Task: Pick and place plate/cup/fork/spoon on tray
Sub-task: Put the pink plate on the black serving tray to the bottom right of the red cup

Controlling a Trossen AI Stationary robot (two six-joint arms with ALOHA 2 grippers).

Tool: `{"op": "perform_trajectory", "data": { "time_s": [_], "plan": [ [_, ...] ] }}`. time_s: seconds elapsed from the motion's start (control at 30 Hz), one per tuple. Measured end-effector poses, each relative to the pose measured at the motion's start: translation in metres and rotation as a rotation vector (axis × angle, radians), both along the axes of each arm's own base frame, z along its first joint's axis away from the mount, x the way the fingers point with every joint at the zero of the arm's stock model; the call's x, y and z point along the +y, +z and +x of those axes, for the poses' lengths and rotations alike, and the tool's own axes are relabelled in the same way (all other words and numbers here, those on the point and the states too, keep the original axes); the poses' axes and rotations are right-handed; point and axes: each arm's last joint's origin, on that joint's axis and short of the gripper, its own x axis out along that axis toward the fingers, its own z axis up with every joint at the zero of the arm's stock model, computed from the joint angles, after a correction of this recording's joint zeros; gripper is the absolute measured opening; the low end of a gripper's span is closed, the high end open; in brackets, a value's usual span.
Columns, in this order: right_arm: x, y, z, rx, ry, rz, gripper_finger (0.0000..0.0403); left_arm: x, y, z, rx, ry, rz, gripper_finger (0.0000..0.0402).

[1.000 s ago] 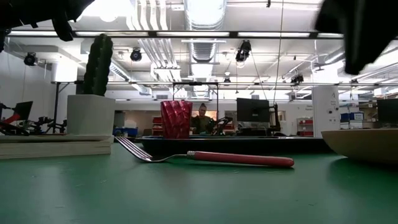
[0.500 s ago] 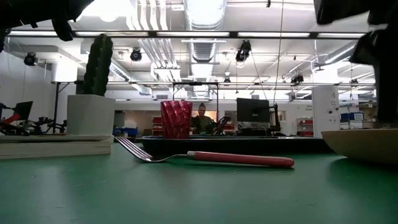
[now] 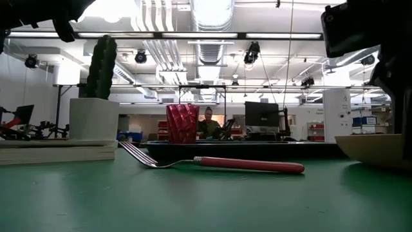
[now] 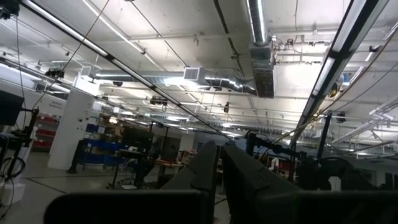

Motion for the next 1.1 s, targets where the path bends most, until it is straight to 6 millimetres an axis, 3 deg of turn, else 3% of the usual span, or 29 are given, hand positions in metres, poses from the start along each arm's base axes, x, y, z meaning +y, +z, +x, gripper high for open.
{"op": "perform_trajectory", "data": {
  "time_s": [0.23, 0.6, 0.8, 1.1],
  "plan": [
    [0.0, 0.001, -0.001, 0.008, -0.07, 0.037, 0.0018, 0.0, 0.001, -0.001, -0.005, 0.0, -0.001, 0.0008],
    [0.005, 0.016, -0.01, 0.079, -0.048, 0.165, 0.0014, 0.0, 0.001, -0.001, -0.009, 0.0, -0.002, 0.0008],
    [0.01, 0.056, -0.007, -0.014, 0.054, 0.212, 0.0011, 0.0, 0.001, -0.001, -0.01, 0.0, -0.002, 0.0008],
    [0.004, 0.115, 0.005, -0.148, 0.199, 0.029, 0.0009, 0.0, 0.001, -0.001, -0.01, 0.0, -0.002, 0.0008]
  ]
}}
